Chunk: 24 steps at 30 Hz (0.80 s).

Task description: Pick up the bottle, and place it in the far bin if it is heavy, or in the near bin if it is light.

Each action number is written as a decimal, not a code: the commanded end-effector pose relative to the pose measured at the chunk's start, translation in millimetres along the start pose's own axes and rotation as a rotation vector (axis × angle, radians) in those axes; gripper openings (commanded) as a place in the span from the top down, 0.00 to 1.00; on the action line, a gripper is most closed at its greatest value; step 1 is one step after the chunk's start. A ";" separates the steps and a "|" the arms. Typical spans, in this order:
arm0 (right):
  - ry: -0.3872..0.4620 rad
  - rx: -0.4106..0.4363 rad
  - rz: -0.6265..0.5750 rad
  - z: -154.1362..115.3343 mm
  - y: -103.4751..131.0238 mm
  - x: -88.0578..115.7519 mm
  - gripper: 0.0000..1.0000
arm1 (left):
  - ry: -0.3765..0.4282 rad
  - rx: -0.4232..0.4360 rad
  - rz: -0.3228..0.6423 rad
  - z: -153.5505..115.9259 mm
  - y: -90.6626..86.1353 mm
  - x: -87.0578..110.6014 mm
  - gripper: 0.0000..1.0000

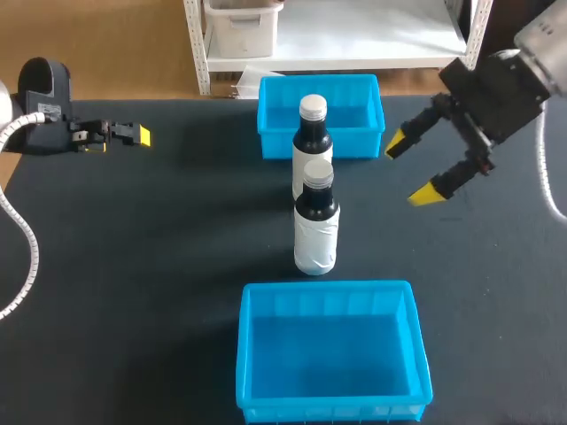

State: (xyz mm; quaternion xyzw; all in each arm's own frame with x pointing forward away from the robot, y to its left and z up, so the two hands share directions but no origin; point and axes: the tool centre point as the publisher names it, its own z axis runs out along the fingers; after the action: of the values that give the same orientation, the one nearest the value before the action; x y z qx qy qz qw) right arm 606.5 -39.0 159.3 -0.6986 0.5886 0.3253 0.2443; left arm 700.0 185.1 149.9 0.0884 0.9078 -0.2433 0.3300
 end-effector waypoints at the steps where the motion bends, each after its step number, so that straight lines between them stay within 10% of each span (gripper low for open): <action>1: -0.041 -0.012 0.030 16.4 -7.6 -0.3 0.00 | 0.000 0.000 0.000 0.0 -0.1 0.0 0.00; 24: -0.137 0.054 0.170 87.1 -22.1 -30.9 0.00 | 0.000 0.000 0.000 0.0 -0.1 0.0 0.00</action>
State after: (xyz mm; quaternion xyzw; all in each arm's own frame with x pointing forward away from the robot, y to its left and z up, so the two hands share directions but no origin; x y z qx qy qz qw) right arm 609.3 43.0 127.9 -0.6160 0.6366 0.3750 0.2733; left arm 700.0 185.0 149.9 0.0885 0.9078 -0.2433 0.3300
